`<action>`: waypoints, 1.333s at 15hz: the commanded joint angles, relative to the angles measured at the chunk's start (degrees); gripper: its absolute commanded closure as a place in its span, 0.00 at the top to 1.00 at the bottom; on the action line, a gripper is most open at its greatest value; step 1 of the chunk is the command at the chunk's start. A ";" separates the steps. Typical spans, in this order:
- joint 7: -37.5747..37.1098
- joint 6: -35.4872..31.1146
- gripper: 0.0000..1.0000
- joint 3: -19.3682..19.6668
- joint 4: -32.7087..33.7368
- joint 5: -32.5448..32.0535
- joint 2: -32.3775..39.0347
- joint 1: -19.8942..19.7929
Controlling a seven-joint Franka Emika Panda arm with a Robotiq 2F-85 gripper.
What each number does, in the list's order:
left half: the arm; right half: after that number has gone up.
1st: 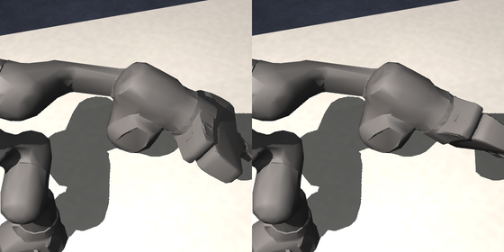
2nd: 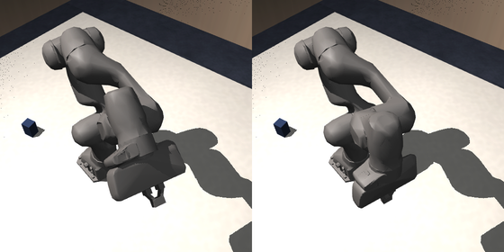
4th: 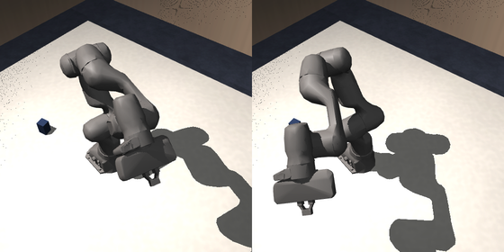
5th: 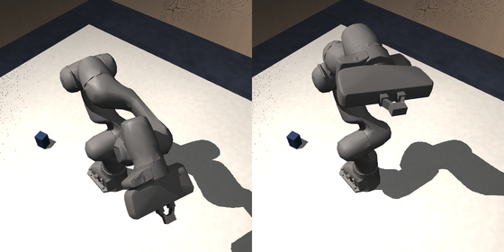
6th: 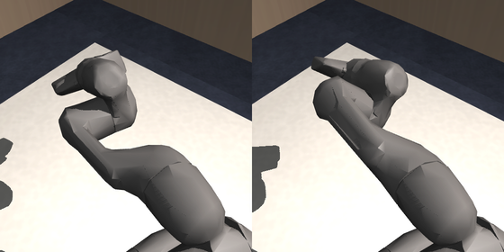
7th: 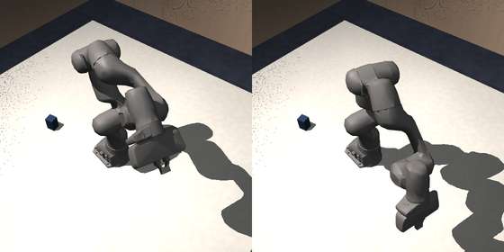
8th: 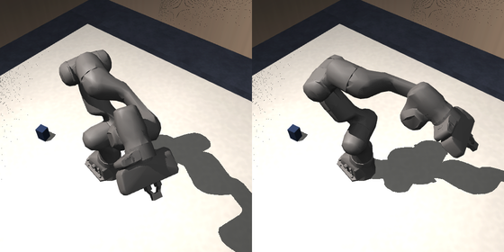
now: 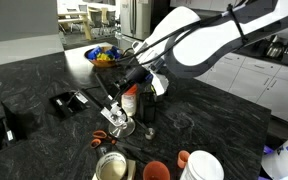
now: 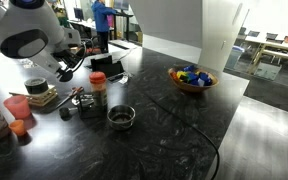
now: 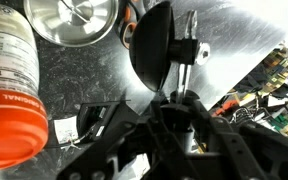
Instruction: Move the black and silver tool to the left
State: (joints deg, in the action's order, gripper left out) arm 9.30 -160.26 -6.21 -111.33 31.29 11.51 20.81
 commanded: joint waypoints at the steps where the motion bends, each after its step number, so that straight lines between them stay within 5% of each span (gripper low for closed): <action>1: -7.57 0.35 0.10 -2.94 7.47 -7.74 6.35 -3.27; 6: -16.37 2.82 0.10 -2.31 17.41 -16.47 14.02 -4.37; 7: -15.31 0.58 0.10 -3.16 13.26 -16.44 12.08 -4.95; 8: -15.78 0.69 0.35 -3.07 14.34 -17.04 12.98 -4.99; 14: -15.72 0.66 0.35 -3.51 14.04 -17.05 13.14 -5.12; 15: -15.71 0.66 0.10 -3.51 14.04 -17.05 13.14 -5.15; 17: -15.79 0.12 0.10 -5.78 15.86 -13.24 14.60 -6.75; 20: -23.21 -0.48 0.10 -3.76 19.00 -13.09 16.75 -6.23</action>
State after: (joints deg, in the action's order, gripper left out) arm -8.31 -159.89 -10.19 -96.12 17.40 25.90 15.25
